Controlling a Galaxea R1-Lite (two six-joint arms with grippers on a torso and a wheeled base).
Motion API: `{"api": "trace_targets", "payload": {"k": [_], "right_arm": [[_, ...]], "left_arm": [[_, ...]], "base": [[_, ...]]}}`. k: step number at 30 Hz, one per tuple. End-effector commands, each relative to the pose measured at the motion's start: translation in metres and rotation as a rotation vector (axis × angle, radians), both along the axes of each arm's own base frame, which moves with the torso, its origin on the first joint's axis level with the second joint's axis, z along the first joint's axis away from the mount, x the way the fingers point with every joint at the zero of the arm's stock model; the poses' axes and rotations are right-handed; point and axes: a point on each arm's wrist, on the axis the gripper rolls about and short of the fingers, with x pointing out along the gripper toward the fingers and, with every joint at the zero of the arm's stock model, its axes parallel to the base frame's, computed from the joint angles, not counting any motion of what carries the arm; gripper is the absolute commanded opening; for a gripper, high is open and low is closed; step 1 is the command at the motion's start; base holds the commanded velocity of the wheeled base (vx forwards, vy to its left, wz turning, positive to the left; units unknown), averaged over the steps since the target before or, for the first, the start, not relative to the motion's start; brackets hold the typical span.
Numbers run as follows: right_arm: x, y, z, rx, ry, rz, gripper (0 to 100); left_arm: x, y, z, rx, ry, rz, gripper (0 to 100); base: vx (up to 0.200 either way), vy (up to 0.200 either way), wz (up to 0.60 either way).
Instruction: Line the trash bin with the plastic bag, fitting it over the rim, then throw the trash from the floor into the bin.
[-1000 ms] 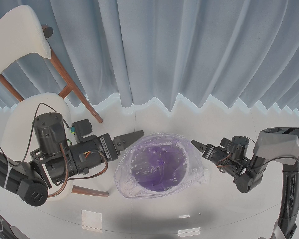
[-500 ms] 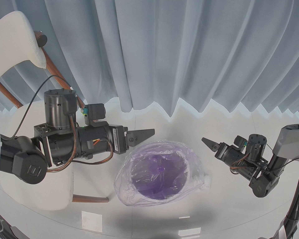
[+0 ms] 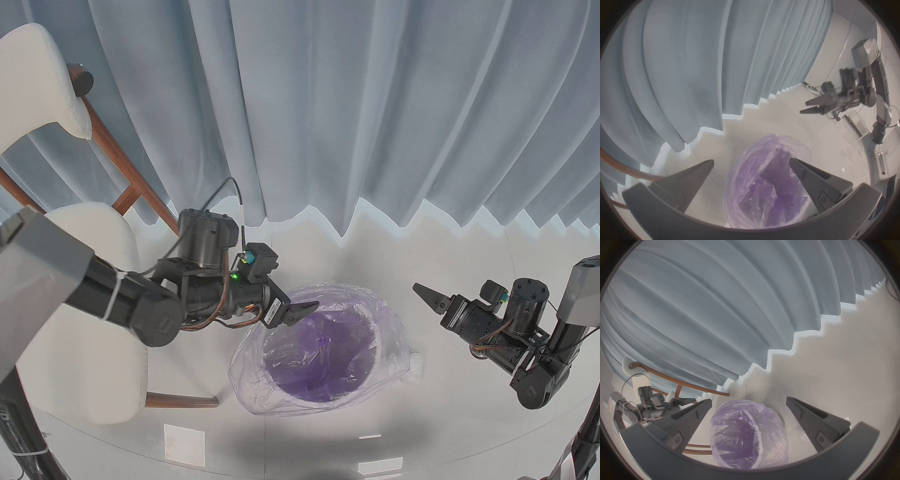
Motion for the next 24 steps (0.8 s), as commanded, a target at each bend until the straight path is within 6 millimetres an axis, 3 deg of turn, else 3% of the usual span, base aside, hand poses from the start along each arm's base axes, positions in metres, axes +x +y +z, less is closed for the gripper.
{"api": "trace_targets", "payload": {"k": [1,7,17,18,24], "right_arm": [[-0.008,-0.002,0.004,0.001,-0.005,-0.002,100],[-0.010,-0.003,0.003,-0.001,0.000,-0.002,100],[-0.014,-0.001,-0.001,-0.003,0.011,0.007,100],[-0.014,-0.001,-0.001,-0.003,0.011,0.007,100],[-0.014,-0.001,-0.002,-0.003,0.016,0.007,100]], "left_arm": [[0.039,-0.019,-0.055,0.068,0.041,-0.004,100],[0.067,-0.018,-0.059,0.044,-0.009,0.035,100],[0.071,-0.018,-0.066,0.047,-0.004,0.038,100],[0.071,-0.019,-0.066,0.045,-0.003,0.037,0],[0.071,-0.019,-0.064,0.035,0.003,0.042,0]], "base": [[0.000,0.000,0.00],[0.000,0.000,0.00],[0.000,0.000,0.00],[0.000,0.000,0.00],[0.000,0.000,0.00]]}}
